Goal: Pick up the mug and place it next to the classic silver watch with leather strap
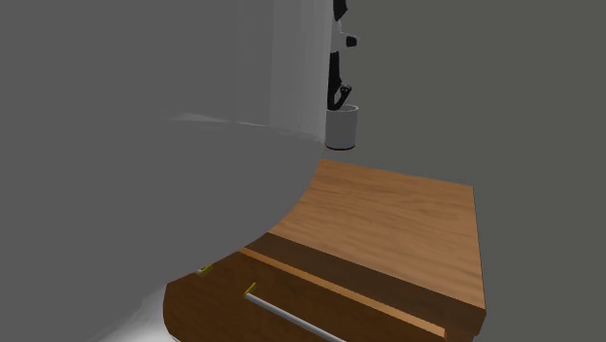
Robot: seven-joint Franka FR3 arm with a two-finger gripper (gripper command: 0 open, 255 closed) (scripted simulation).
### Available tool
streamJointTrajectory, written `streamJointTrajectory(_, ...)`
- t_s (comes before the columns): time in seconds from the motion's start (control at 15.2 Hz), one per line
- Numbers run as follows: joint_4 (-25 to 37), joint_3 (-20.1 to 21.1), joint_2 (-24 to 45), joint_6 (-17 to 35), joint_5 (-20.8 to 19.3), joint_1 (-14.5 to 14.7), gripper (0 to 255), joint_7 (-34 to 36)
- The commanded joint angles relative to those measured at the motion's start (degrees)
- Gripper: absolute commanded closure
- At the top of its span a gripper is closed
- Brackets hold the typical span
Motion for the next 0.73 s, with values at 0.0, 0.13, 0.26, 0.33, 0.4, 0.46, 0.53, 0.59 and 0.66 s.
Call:
streamJointTrajectory(0.0,1.42,0.01,-0.05,-1.46,0.03,0.03,255,-0.11)
streamJointTrajectory(0.13,2.91,0.02,-0.07,-2.98,0.07,0.05,255,-0.23)
streamJointTrajectory(0.26,4.50,0.03,-0.04,-4.53,0.11,0.07,255,-0.36)
streamJointTrajectory(0.33,5.33,0.03,0.00,-5.32,0.12,0.08,255,-0.42)
streamJointTrajectory(0.4,6.19,0.04,0.06,-6.12,0.14,0.09,255,-0.48)
streamJointTrajectory(0.46,7.07,0.04,0.13,-6.92,0.15,0.11,255,-0.55)
streamJointTrajectory(0.53,7.98,0.04,0.22,-7.74,0.16,0.12,255,-0.61)
streamJointTrajectory(0.59,8.92,0.04,0.33,-8.56,0.17,0.14,255,-0.67)
streamJointTrajectory(0.66,9.89,0.04,0.47,-9.40,0.18,0.15,255,-0.74)
